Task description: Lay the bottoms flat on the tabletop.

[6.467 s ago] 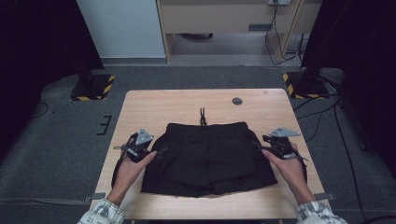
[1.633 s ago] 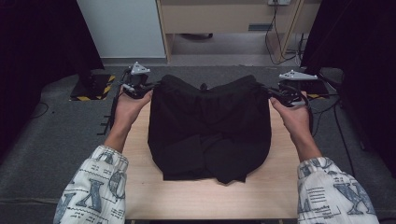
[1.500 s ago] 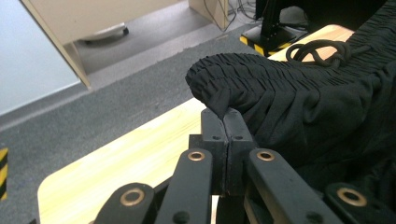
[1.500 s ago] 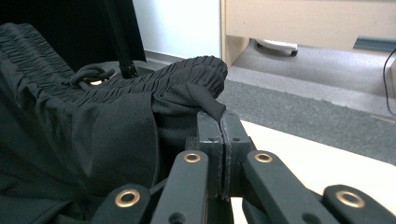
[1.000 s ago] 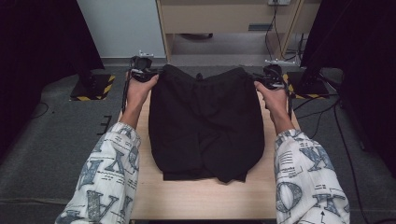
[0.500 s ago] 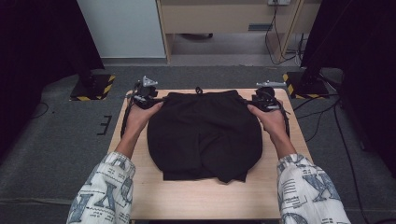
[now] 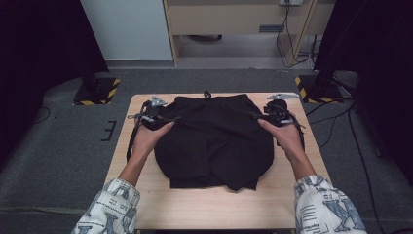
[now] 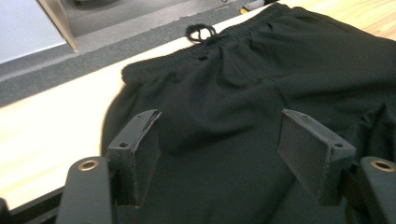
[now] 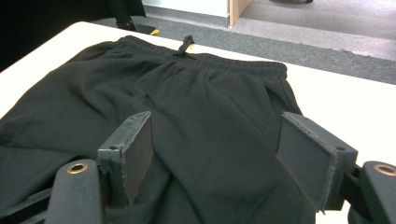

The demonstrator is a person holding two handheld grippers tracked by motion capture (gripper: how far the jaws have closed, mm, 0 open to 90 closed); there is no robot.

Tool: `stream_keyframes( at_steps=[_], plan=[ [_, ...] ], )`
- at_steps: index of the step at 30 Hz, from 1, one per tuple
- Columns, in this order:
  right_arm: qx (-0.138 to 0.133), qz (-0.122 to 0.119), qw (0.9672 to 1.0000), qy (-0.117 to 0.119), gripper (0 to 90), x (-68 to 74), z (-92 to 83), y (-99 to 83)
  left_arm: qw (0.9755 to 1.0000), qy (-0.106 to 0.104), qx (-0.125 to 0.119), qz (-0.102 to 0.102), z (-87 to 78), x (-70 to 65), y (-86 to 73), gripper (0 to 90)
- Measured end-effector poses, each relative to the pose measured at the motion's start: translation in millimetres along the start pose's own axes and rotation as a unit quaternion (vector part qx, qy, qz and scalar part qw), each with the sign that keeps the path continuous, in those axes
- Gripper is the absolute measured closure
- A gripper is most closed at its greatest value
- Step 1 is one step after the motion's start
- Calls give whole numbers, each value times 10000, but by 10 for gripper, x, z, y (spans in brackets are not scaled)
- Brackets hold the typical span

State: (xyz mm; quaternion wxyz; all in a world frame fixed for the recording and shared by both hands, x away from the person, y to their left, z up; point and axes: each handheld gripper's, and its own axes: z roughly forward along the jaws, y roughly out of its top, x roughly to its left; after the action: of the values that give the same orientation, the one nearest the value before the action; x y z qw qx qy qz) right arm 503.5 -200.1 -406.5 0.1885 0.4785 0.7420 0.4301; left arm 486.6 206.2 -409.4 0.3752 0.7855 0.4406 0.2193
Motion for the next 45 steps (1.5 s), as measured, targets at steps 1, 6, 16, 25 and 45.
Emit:
stream_keyframes(
  at_steps=[1,6,16,25,45],
  plan=[
    [8,-34,10000,21,261,11,-16,-20,10000,-76,-6,10,10,-33,-22,256],
    [-26,-55,9999,98,249,68,-82,-161,9996,-228,-21,139,19,-170,-161,202],
    [177,-356,9987,303,232,246,-103,-616,9988,-476,-127,-33,22,-352,-577,109],
    [313,-529,9973,397,214,385,-143,-967,9984,-540,101,94,92,-428,-927,92],
    [537,-1462,9874,288,344,760,-266,-1540,9972,-663,202,277,-160,-761,-1274,87]
  ],
)
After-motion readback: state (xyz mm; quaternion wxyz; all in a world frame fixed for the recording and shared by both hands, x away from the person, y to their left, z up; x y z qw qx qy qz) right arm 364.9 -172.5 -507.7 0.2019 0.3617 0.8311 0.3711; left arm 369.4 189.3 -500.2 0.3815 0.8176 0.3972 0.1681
